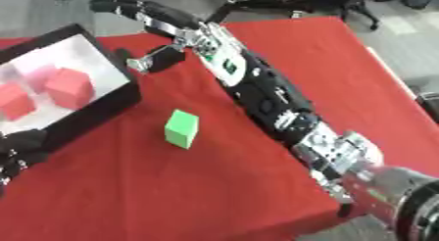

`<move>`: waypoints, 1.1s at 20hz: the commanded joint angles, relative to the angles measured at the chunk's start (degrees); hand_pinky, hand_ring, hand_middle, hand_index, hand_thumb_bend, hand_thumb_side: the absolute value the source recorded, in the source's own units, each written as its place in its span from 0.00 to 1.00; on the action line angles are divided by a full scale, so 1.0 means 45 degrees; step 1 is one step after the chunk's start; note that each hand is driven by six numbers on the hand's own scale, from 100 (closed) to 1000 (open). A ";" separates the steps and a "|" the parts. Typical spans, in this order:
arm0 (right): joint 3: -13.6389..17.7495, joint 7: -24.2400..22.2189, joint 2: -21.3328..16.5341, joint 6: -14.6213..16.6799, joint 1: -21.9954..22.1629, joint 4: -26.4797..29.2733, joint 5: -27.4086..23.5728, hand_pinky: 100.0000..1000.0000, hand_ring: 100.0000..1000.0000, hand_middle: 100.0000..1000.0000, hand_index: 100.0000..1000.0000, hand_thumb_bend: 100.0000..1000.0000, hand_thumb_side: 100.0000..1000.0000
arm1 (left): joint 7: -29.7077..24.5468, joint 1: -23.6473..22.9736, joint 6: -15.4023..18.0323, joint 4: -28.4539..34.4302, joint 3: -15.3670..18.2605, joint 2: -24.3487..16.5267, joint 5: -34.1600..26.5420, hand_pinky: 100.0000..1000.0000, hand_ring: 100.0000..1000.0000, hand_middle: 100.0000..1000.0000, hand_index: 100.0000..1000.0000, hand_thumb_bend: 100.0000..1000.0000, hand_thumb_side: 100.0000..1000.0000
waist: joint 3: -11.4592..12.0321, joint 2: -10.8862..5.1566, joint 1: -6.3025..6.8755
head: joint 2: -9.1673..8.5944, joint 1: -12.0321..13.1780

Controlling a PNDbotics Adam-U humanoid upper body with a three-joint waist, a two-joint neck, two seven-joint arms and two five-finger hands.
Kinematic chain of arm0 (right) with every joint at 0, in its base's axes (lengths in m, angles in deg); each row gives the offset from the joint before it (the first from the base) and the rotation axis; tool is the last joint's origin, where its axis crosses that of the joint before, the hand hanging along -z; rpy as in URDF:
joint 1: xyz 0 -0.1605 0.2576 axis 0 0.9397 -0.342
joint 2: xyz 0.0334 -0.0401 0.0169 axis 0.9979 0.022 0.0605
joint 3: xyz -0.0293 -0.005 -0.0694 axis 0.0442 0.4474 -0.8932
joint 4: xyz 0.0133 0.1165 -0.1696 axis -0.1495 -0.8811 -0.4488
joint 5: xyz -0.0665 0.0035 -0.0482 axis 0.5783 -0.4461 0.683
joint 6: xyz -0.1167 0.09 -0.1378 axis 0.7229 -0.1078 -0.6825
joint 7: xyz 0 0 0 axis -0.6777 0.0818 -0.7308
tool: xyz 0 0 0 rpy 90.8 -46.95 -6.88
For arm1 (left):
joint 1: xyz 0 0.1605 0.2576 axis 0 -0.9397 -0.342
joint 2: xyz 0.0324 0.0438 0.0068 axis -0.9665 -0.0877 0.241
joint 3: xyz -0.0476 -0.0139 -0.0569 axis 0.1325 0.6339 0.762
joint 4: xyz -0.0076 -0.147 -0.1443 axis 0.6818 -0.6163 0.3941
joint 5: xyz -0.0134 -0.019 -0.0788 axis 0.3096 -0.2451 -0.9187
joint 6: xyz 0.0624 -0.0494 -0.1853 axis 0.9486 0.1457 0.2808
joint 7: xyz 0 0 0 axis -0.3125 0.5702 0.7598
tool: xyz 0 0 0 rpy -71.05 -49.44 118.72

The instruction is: Pick up objects on the table and place them in the box.

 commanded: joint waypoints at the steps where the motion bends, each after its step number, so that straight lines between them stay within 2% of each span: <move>1: 0.0439 -0.0571 -0.1168 -0.0361 0.0840 0.1937 -0.1067 1.00 1.00 0.97 1.00 0.00 0.14 | 0.0600 0.0031 0.0096 0.0262 0.0635 -0.0227 0.0072 0.80 1.00 0.75 0.65 0.00 0.86 | -0.0048 -0.0405 0.0028 | 0.0081 0.0149; 5: 0.0932 -0.1390 -0.1410 -0.0695 0.2561 0.2631 -0.1099 1.00 1.00 0.96 1.00 0.00 0.13 | 0.1418 0.0063 0.0188 0.0402 0.1417 -0.0290 0.0134 0.80 1.00 0.75 0.65 0.00 0.84 | -0.0110 -0.0397 0.0077 | 0.0082 0.0197; 8: 0.0984 -0.1915 -0.1416 -0.0744 0.3157 0.2093 -0.0585 1.00 1.00 0.96 1.00 0.00 0.27 | 0.1930 0.0079 0.0272 0.0607 0.1848 -0.0333 0.0130 0.80 1.00 0.74 0.65 0.00 0.83 | -0.0128 -0.0369 0.0099 | 0.0082 0.0134; 11: 0.0668 -0.2531 -0.1240 -0.0367 0.3196 0.1062 0.0481 1.00 1.00 0.97 1.00 0.00 0.50 | 0.2160 0.0116 0.0293 0.0754 0.1998 -0.0334 0.0091 0.80 1.00 0.74 0.65 0.00 0.82 | -0.0098 -0.0326 0.0134 | 0.0082 0.0084; 14: 0.0184 -0.3037 -0.0958 0.0289 0.3025 0.0087 0.1738 1.00 1.00 0.98 1.00 0.00 0.66 | 0.2166 0.0133 0.0272 0.0789 0.1980 -0.0314 0.0068 0.80 1.00 0.74 0.65 0.00 0.83 | -0.0059 -0.0289 0.0145 | 0.0082 0.0022; 18: -0.0332 -0.3364 -0.0647 0.1085 0.2794 -0.0552 0.2727 1.00 1.00 0.99 1.00 0.00 0.78 | 0.2115 0.0138 0.0258 0.0780 0.1937 -0.0287 0.0073 0.80 1.00 0.74 0.65 0.00 0.83 | -0.0021 -0.0262 0.0134 | 0.0082 -0.0035; 22: -0.0656 -0.3822 -0.0584 0.1793 0.2724 -0.0628 0.3319 1.00 1.00 1.00 1.00 0.00 0.83 | 0.2061 0.0140 0.0254 0.0764 0.1885 -0.0274 0.0071 0.80 1.00 0.75 0.65 0.00 0.83 | -0.0003 -0.0247 0.0123 | 0.0082 -0.0052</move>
